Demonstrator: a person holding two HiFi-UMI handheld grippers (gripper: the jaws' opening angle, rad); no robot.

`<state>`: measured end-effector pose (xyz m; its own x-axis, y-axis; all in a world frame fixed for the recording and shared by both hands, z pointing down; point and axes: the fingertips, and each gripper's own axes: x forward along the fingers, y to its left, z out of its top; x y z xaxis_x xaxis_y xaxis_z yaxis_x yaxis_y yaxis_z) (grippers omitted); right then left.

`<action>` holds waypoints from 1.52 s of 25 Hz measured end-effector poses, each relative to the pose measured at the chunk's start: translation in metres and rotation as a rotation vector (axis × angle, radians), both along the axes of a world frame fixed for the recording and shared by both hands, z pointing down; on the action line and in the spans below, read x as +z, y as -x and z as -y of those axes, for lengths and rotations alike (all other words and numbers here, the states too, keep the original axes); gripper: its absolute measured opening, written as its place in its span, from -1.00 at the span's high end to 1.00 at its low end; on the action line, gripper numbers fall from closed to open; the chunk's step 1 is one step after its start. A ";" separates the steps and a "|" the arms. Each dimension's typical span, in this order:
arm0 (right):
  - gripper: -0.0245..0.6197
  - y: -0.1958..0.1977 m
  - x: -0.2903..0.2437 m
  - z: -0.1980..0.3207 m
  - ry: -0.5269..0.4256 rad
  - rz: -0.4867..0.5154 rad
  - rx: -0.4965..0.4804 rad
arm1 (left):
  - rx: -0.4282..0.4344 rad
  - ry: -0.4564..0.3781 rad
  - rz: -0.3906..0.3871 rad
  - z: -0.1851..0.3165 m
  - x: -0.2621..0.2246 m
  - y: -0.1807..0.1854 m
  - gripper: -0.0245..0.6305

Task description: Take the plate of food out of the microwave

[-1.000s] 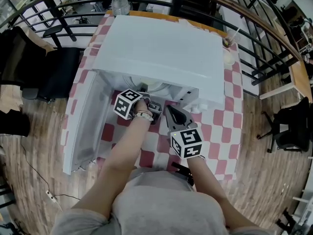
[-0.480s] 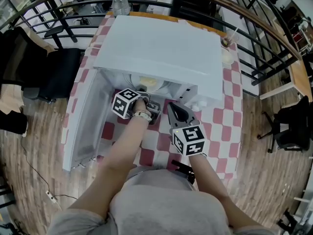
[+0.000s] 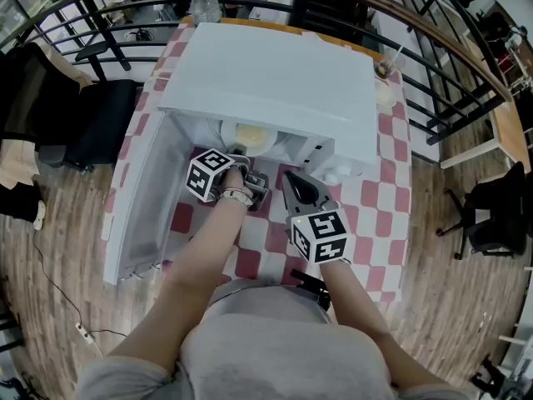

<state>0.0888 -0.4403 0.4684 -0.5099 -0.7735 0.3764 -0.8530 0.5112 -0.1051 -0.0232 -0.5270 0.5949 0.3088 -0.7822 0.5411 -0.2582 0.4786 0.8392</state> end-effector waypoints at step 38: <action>0.85 0.003 -0.018 -0.018 -0.067 0.086 0.070 | 0.011 -0.264 -0.103 -0.027 -0.044 0.001 0.88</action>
<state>0.0859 -0.4224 0.4507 -0.4818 -0.8304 0.2797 -0.8763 0.4587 -0.1475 -0.0241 -0.4995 0.5505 0.3605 -0.8884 0.2843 -0.1690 0.2375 0.9566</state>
